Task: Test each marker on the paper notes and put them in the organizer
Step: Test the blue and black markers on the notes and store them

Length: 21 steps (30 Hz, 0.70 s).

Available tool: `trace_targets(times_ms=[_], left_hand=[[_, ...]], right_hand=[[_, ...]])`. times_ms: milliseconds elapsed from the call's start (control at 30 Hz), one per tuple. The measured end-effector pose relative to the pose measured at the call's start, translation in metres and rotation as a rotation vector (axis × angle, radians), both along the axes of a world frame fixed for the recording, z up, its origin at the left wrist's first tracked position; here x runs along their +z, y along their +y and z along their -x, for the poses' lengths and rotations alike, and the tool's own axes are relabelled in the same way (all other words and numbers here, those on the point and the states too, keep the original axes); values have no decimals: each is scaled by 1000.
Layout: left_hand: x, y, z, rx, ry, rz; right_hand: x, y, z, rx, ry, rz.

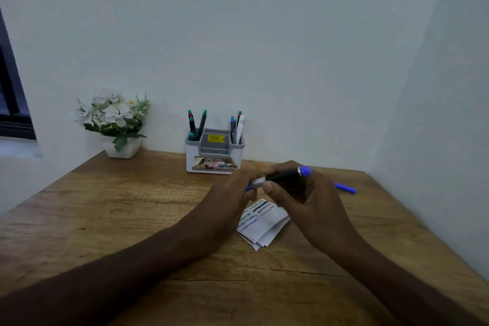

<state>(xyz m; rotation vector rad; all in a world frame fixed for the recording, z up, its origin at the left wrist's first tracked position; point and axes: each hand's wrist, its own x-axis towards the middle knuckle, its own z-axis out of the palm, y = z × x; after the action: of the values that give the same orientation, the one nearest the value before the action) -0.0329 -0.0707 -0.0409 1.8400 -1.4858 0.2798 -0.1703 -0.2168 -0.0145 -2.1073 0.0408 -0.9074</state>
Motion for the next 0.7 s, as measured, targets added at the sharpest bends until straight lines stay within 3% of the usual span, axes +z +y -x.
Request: trace_targets(times_ms=[100, 233, 433, 700], left_hand=[[0, 3, 3, -53, -36, 21], [0, 5, 2, -65, -43, 6], [0, 9, 1, -118, -43, -76], [6, 3, 4, -14, -117, -89]], right_hand=[[-12, 4, 0, -4, 67, 17], [-7, 8, -1, 1, -14, 41], [-10, 11, -1, -55, 11, -90], [-12, 14, -3, 1, 26, -223]])
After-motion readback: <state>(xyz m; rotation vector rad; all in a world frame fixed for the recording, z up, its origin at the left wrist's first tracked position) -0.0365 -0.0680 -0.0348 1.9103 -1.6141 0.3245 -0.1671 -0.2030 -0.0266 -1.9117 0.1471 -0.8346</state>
